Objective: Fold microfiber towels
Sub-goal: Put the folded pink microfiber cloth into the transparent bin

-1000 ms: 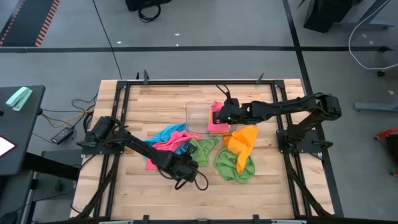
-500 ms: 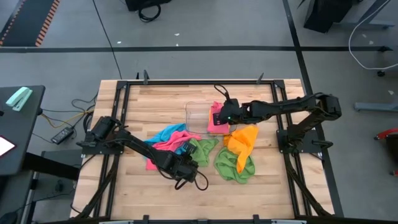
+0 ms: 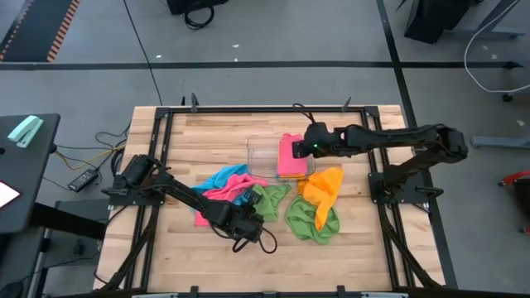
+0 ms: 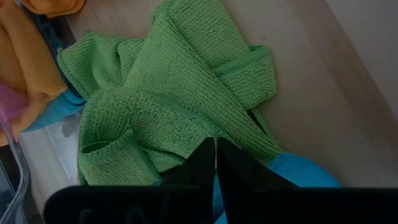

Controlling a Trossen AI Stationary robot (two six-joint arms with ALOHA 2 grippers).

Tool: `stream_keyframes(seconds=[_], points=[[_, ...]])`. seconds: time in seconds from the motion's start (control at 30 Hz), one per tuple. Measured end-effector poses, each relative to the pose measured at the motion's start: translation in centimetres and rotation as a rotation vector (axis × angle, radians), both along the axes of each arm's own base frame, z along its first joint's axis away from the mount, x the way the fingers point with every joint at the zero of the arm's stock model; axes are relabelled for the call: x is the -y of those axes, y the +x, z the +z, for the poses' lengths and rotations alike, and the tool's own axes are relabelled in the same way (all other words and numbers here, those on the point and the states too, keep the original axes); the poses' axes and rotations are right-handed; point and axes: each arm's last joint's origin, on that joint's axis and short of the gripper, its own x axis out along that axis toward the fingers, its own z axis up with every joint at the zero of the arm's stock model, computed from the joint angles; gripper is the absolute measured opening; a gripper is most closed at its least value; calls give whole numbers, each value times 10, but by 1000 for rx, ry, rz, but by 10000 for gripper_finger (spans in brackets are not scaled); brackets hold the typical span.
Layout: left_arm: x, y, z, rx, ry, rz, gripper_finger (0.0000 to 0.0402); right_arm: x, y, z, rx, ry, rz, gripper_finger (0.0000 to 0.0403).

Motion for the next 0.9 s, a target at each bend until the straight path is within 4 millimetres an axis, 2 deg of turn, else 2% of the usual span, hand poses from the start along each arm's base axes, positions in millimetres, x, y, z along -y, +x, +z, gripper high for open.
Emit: stream_keyframes(seconds=[0.13, 0.27, 0.47, 0.53, 0.6, 0.73, 0.9], points=[[0, 0, 0, 1, -1, 0, 20, 6, -11, -5, -106, -1, -42, 204], [0, 0, 0, 0, -1, 0, 13, 10, -13, -3, -128, -15, -34, 204], [0, 0, 0, -1, 3, -7, 22, 8, -5, 30, -134, -83, 113, 204], [0, 0, 0, -2, 4, -7, 25, 0, 2, 43, -127, -158, 236, 204], [0, 0, 0, -6, 8, -16, 26, -10, 11, 48, -135, -246, 381, 203], [1, 1, 0, 3, 10, -30, 22, -24, 29, 40, -145, -295, 517, 195], [1, 3, 1, 23, 1, -31, 13, -16, 45, 8, -275, -254, 509, 183]])
